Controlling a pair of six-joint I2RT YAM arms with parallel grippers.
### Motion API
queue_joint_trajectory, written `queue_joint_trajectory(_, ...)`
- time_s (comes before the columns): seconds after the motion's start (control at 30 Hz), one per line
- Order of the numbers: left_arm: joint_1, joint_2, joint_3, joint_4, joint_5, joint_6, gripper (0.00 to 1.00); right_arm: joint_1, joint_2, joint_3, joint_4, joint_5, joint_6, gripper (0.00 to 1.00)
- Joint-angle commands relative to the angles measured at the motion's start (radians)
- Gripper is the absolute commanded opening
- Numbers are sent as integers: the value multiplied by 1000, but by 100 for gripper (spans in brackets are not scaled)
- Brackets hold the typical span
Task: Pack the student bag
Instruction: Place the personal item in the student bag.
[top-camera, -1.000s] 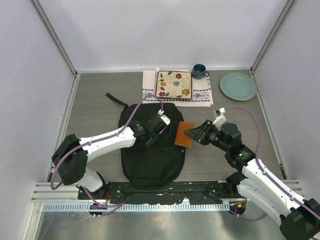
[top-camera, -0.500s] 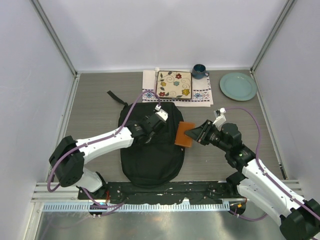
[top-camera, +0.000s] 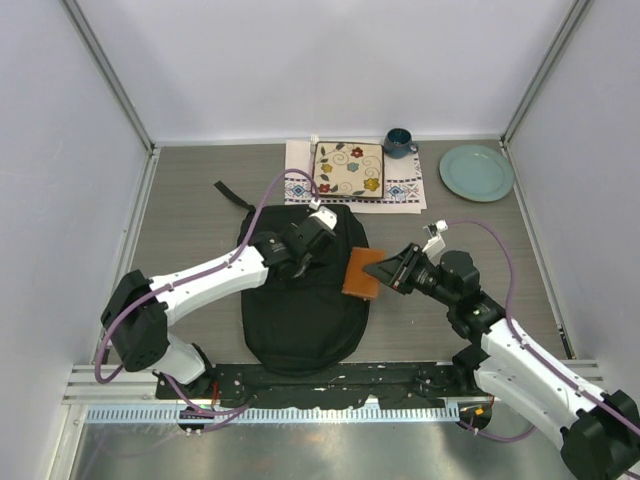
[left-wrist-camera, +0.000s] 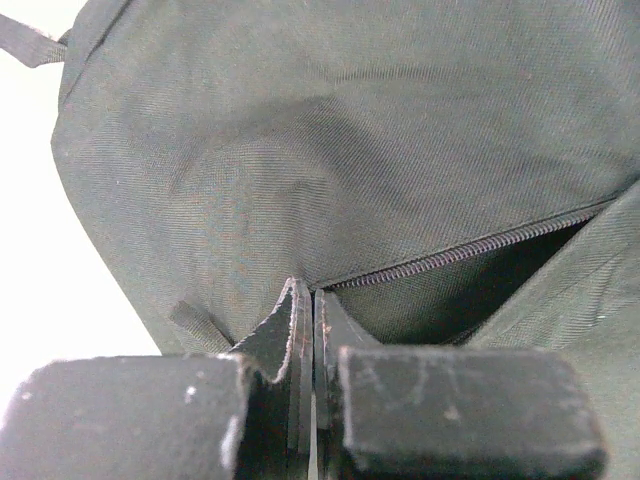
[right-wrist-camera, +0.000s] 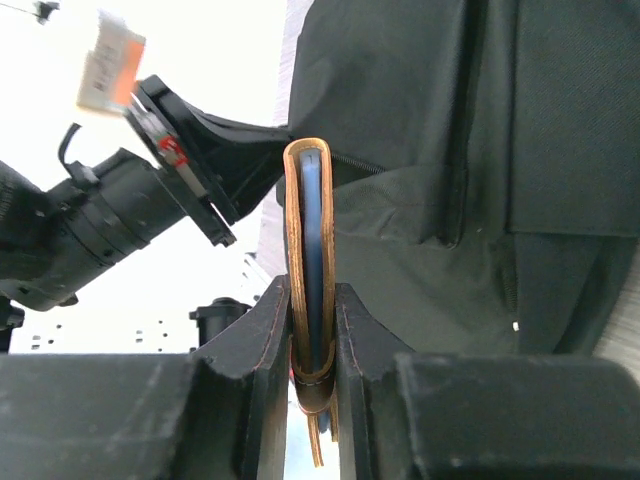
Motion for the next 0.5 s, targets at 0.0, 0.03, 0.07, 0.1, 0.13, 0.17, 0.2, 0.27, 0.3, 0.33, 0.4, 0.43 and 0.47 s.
queue_joint_trajectory(0.0,7,-23,111,-5,23,-87,0,51,54,-43,228,-24,159,0)
queue_joint_trajectory(0.03,7,-23,119,-13,33,-96,0,91,86,-57,280,-11,177,0)
queue_joint_trajectory(0.07,7,-22,134,-21,36,-102,0,112,110,-62,311,1,191,0)
queue_joint_trajectory(0.1,7,-23,139,-31,49,-112,0,163,128,-66,363,30,216,0)
queue_joint_trajectory(0.13,7,-22,143,-35,53,-115,0,187,151,-67,389,47,229,0)
queue_joint_trajectory(0.17,7,-17,153,-45,54,-118,0,209,200,-70,421,67,243,0)
queue_joint_trajectory(0.2,7,-16,154,-51,54,-119,0,235,223,-68,484,96,269,0)
queue_joint_trajectory(0.27,7,-13,156,-59,54,-125,0,287,304,-68,547,134,303,0)
queue_joint_trajectory(0.3,7,-13,154,-61,54,-127,0,301,339,-71,620,150,317,0)
queue_joint_trajectory(0.33,7,-13,153,-61,62,-133,0,321,369,-70,656,174,344,0)
queue_joint_trajectory(0.4,7,-17,153,-70,69,-142,0,333,463,-65,760,191,378,0)
queue_joint_trajectory(0.43,7,-19,153,-70,71,-145,0,338,491,-56,776,194,401,0)
queue_joint_trajectory(0.47,7,-22,151,-70,76,-149,0,344,527,-48,800,197,414,1)
